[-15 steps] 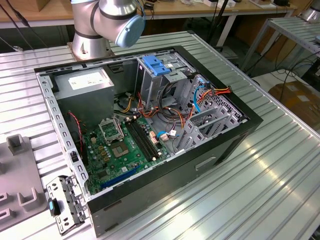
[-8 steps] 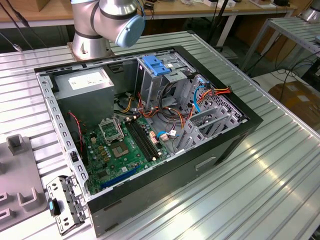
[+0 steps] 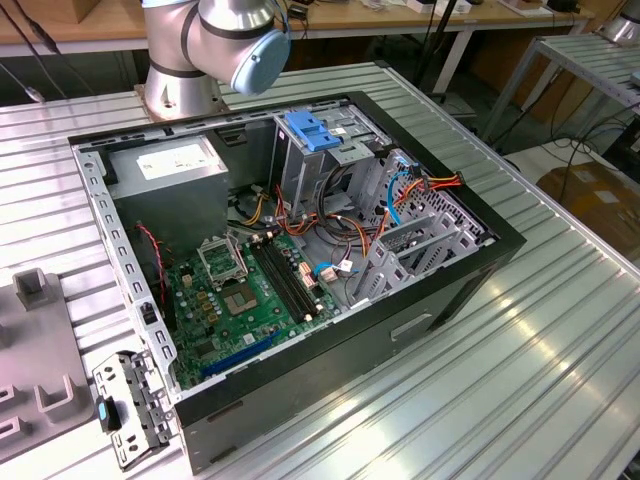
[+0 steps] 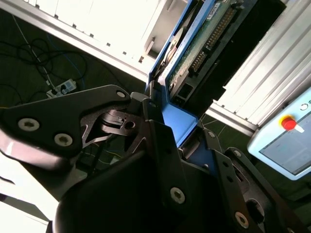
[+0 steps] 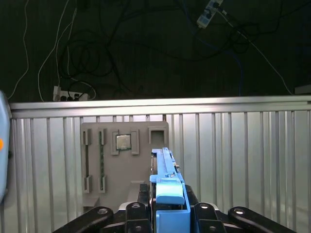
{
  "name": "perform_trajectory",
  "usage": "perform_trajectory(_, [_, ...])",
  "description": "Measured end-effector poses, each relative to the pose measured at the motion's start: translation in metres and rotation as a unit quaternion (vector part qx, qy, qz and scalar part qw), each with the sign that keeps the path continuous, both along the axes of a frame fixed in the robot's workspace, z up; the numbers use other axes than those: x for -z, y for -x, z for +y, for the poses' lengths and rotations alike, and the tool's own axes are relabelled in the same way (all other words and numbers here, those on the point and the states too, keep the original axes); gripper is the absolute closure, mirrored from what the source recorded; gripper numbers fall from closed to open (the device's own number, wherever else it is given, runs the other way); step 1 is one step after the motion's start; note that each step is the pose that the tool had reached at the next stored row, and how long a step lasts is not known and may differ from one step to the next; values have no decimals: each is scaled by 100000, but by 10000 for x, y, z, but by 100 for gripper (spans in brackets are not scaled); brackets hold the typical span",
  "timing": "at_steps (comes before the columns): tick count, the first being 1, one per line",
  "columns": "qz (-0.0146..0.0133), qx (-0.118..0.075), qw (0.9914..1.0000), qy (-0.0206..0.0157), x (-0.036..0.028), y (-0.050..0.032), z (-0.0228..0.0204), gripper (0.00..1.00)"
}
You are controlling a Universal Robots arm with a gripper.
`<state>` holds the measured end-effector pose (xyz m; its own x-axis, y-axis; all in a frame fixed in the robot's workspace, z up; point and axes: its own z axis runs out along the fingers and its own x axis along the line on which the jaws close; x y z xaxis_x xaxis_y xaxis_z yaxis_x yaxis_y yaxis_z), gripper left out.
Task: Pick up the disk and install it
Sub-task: 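Pick up the disk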
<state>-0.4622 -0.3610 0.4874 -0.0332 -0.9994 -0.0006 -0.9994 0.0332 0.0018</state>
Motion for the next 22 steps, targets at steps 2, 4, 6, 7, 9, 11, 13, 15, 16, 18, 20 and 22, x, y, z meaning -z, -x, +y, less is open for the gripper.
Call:
perform_trajectory(2, [-6,1,100000,-4,-26,0,0,63])
perform_trajectory(4, [5,0,100000,-9,-58,0,0,63])
perform_trajectory(6, [19,1,100000,-8,-85,0,0,63])
perform_trajectory(7, [21,0,100000,-8,-98,0,0,63])
perform_trajectory(9, [23,0,100000,-17,-138,0,0,63])
perform_trajectory(11, [27,1,100000,-31,-175,0,0,63])
perform_trajectory(13, [33,-2,100000,-37,-222,0,0,63])
perform_trajectory(15, [51,1,100000,-33,-263,0,0,63])
perform_trajectory(16, [49,-2,100000,-36,-277,0,0,63])
perform_trajectory(18, [51,0,100000,-35,-301,0,0,63])
perform_trajectory(20, [47,-1,100000,-38,-308,0,0,63])
perform_trajectory(22, [43,-1,100000,-39,-308,0,0,63])
